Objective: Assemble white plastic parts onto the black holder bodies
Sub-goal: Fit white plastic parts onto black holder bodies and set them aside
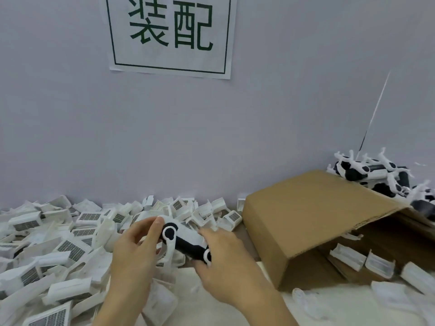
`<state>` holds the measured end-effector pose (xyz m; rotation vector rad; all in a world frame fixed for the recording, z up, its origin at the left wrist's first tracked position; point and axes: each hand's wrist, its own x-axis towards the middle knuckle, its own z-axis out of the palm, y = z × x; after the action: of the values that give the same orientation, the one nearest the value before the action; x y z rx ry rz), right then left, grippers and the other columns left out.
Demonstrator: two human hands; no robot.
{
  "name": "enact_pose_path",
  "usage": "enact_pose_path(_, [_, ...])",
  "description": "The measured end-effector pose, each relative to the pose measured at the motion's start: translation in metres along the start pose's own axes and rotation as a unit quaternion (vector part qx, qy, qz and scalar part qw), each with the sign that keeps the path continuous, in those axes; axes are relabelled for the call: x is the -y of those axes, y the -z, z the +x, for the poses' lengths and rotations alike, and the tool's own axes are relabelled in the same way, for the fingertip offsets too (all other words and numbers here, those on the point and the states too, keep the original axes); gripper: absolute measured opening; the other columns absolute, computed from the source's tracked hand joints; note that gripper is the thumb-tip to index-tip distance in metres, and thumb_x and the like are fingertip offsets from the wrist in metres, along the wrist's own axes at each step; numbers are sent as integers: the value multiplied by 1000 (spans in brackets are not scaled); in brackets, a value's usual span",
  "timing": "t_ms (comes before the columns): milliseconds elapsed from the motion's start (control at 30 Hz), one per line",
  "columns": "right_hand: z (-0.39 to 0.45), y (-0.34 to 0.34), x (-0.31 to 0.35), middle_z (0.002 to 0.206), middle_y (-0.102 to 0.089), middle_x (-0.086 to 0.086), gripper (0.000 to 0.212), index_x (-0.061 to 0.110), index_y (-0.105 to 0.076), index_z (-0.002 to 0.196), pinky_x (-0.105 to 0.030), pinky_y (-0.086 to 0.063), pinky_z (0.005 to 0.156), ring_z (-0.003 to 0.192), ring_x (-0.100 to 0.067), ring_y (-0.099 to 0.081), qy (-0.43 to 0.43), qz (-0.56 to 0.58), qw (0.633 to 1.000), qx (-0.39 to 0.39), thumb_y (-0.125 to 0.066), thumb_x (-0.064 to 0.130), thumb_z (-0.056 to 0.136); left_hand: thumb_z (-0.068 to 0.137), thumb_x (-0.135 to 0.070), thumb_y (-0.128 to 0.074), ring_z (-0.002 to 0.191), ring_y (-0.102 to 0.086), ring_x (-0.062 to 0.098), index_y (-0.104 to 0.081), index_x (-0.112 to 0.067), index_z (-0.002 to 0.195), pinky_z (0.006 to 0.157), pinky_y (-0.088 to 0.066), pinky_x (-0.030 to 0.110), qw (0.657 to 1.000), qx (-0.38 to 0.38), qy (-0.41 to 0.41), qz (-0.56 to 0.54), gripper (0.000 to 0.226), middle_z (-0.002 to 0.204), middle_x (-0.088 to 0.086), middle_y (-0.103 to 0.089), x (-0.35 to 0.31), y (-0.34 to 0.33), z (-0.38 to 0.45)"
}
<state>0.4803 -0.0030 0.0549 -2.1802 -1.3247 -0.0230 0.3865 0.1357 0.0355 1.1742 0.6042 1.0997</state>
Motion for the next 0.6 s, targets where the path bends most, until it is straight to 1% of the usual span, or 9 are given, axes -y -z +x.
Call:
enact_pose_path(67, [-1, -5, -10, 100, -57, 6, 16, 30, -55, 94, -33, -52, 75, 90, -15, -57, -39, 49, 998, 16, -66, 40, 87, 89, -20, -73, 91, -73, 18, -78, -24, 92, 75, -55, 34, 1000, 30, -4, 2, 7, 91, -4, -79, -2, -2, -2])
enact_pose_path(133, [-2, 0, -21, 108, -62, 1, 13, 30, -63, 93, -32, -58, 76, 90, -15, -65, -105, 199, 974, 40, -72, 36, 86, 89, -20, -70, 97, -72, 22, -78, -20, 100, 79, -54, 40, 999, 45, 1, -20, 13, 96, 1, -79, -3, -2, -3])
enact_pose_path(200, [-2, 10, -32, 115, -65, -7, 12, 19, -69, 100, -34, -62, 69, 87, -22, -72, -179, 374, 910, 28, -72, 23, 90, 93, -20, -65, 102, -70, 25, -76, -17, 105, 81, -54, 43, 998, 48, 6, -44, 17, 99, 3, -79, -4, -2, -3])
enact_pose_path(267, [1, 29, -39, 103, -72, -14, 10, 8, -69, 100, -32, -60, 60, 74, -27, -73, -230, 516, 825, -12, -69, 15, 94, 98, -16, -59, 105, -69, 29, -75, -16, 104, 83, -53, 46, 998, 49, 10, -50, 17, 99, 4, -79, -4, -1, -2])
enact_pose_path(367, [13, 74, -53, 86, -73, -22, 20, -6, -64, 108, -29, -56, 51, 65, -32, -71, -235, 652, 715, -87, -58, 11, 99, 101, -11, -53, 103, -67, 32, -75, -15, 102, 77, -51, 45, 998, 60, 13, -31, 22, 96, 5, -79, -1, 2, 1])
enact_pose_path(433, [27, 120, -64, 89, -72, -19, 23, -4, -58, 118, -27, -54, 49, 69, -30, -68, -198, 694, 681, -123, -46, 10, 104, 102, -7, -49, 99, -66, 34, -73, -12, 102, 73, -51, 43, 998, 66, 13, -14, 25, 92, 6, -78, 2, 5, 2])
enact_pose_path(500, [48, 174, -79, 101, -66, -16, 27, 4, -52, 127, -27, -52, 55, 77, -29, -61, -164, 701, 667, -191, -36, 9, 106, 103, -2, -46, 93, -65, 35, -72, -7, 103, 65, -57, 39, 997, 75, 5, -6, 26, 87, 8, -78, 3, 7, 2])
enact_pose_path(533, [58, 202, -88, 111, -62, -19, 29, 5, -50, 130, -29, -54, 62, 83, -32, -60, -154, 703, 652, -239, -34, 11, 106, 103, 0, -45, 90, -65, 35, -71, -5, 104, 59, -59, 32, 997, 79, 1, -5, 26, 85, 9, -77, 4, 7, 2])
enact_pose_path(600, [70, 247, -107, 134, -51, -27, 38, 2, -44, 140, -42, -54, 89, 105, -43, -59, -169, 696, 629, -302, -33, 18, 107, 103, 1, -44, 82, -63, 34, -71, -3, 101, 53, -56, 25, 997, 79, 3, -13, 27, 82, 12, -76, 3, 7, 1])
